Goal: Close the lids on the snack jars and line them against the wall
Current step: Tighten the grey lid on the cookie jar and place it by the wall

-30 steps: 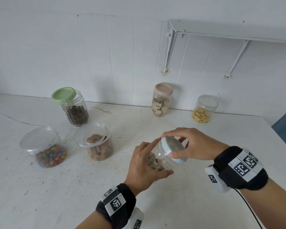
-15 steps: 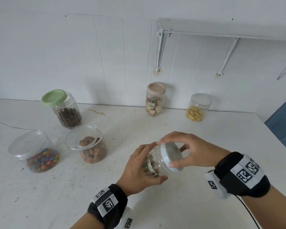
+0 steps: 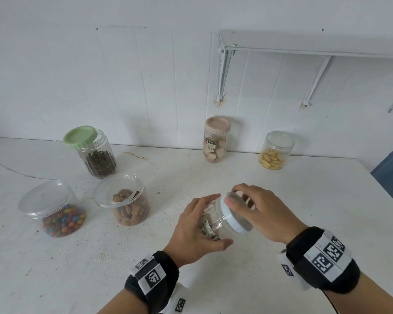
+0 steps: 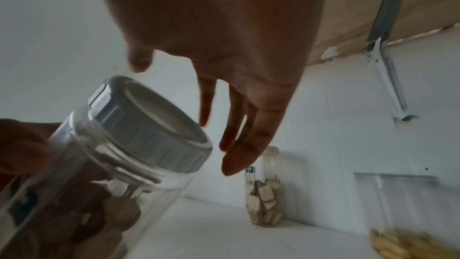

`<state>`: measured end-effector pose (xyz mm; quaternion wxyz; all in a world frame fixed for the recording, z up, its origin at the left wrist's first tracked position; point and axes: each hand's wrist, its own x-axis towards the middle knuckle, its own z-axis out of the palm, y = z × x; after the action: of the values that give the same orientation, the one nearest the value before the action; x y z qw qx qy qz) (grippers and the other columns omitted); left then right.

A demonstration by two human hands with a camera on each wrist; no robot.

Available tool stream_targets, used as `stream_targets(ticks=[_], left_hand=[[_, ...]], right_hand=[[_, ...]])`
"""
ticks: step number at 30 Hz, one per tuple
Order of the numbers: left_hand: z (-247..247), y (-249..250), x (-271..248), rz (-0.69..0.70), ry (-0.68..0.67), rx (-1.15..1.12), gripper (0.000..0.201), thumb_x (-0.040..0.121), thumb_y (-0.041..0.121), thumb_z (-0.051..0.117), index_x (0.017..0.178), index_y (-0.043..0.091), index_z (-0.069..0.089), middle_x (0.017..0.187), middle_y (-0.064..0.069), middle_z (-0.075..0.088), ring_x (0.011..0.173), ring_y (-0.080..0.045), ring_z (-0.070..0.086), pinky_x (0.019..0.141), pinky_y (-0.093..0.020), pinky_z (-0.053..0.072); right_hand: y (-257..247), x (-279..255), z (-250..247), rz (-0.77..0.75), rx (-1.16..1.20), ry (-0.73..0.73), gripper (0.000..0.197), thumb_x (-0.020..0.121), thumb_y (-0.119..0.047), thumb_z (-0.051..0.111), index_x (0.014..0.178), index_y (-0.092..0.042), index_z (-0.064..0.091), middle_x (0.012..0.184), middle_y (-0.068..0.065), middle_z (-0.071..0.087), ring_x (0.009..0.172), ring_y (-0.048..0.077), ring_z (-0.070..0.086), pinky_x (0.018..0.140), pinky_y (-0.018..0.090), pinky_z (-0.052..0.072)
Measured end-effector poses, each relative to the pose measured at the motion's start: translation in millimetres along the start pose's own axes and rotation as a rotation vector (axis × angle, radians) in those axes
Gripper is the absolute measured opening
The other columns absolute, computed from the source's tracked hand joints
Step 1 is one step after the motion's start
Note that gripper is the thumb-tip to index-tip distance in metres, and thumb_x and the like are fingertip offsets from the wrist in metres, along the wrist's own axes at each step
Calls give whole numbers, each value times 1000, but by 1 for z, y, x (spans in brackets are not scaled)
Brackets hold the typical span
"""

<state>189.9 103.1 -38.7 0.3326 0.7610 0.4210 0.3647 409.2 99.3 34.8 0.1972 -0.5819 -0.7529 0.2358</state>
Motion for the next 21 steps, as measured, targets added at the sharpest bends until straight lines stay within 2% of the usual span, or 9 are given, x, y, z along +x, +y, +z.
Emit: stream_targets(ticks=[4, 6, 8, 11, 14, 16, 18, 20, 21], left_hand=[[-3, -2, 4, -4, 3, -33, 93, 63, 47, 93, 143, 39, 45, 130, 13, 56, 124, -12, 56, 103, -40, 52], [-4, -3, 5, -6, -3, -37, 92, 63, 48, 92, 142, 39, 45, 130, 12, 57, 123, -13, 57, 103, -40, 53], [-2, -2, 6, -12, -6, -28, 92, 62, 51, 91, 141, 42, 45, 129, 13, 57, 122, -12, 58, 102, -40, 53], [4, 2, 5, -1, -11, 50, 93, 61, 57, 89, 141, 45, 43, 128, 18, 55, 120, -6, 56, 101, -38, 53], [7, 1, 5, 6, -7, 86, 94, 61, 59, 87, 142, 47, 42, 128, 20, 55, 119, -4, 55, 101, -36, 53], [4, -1, 5, -7, -2, 65, 93, 62, 58, 88, 142, 49, 41, 127, 21, 54, 120, -5, 55, 101, -34, 53], [1, -3, 5, -14, 0, 40, 93, 62, 57, 88, 142, 47, 41, 129, 21, 54, 123, -7, 55, 102, -35, 53], [1, -4, 3, -6, 0, 44, 94, 63, 60, 88, 144, 44, 41, 131, 20, 54, 124, -7, 54, 103, -36, 52], [1, -4, 2, -2, 2, 58, 95, 64, 62, 87, 145, 43, 41, 132, 20, 53, 125, -6, 53, 103, -35, 52]], right_hand=[[6, -9, -9, -200, 64, -166, 76, 79, -61, 74, 146, -54, 39, 142, -21, 37, 135, 8, 44, 101, 23, 47], [7, -10, -8, -192, 94, -152, 72, 83, -56, 73, 146, -55, 38, 140, -19, 39, 131, 9, 47, 96, 25, 53], [0, -9, -3, -78, 77, -108, 62, 86, -71, 60, 142, -52, 37, 128, -13, 44, 115, 11, 55, 89, 28, 56], [-10, -5, 9, 118, -57, -60, 46, 90, -76, 43, 117, -40, 34, 111, 1, 53, 95, 20, 60, 79, 32, 56], [-7, -3, 5, 153, -102, -38, 66, 84, -87, 30, 118, -32, 42, 108, 1, 62, 92, 17, 63, 79, 34, 55], [1, -7, -4, 93, 51, -83, 75, 79, -90, 38, 135, -41, 43, 128, -9, 53, 110, 9, 59, 90, 28, 52], [8, -11, -12, -84, 139, -160, 66, 84, -71, 63, 143, -53, 40, 144, -20, 40, 131, 4, 47, 101, 24, 47], [15, -12, -12, -193, 179, -204, 68, 85, -53, 75, 144, -53, 43, 146, -19, 41, 134, 5, 46, 99, 24, 51], [16, -11, -8, -174, 186, -175, 65, 84, -58, 74, 142, -54, 45, 140, -17, 46, 129, 8, 50, 95, 26, 54]])
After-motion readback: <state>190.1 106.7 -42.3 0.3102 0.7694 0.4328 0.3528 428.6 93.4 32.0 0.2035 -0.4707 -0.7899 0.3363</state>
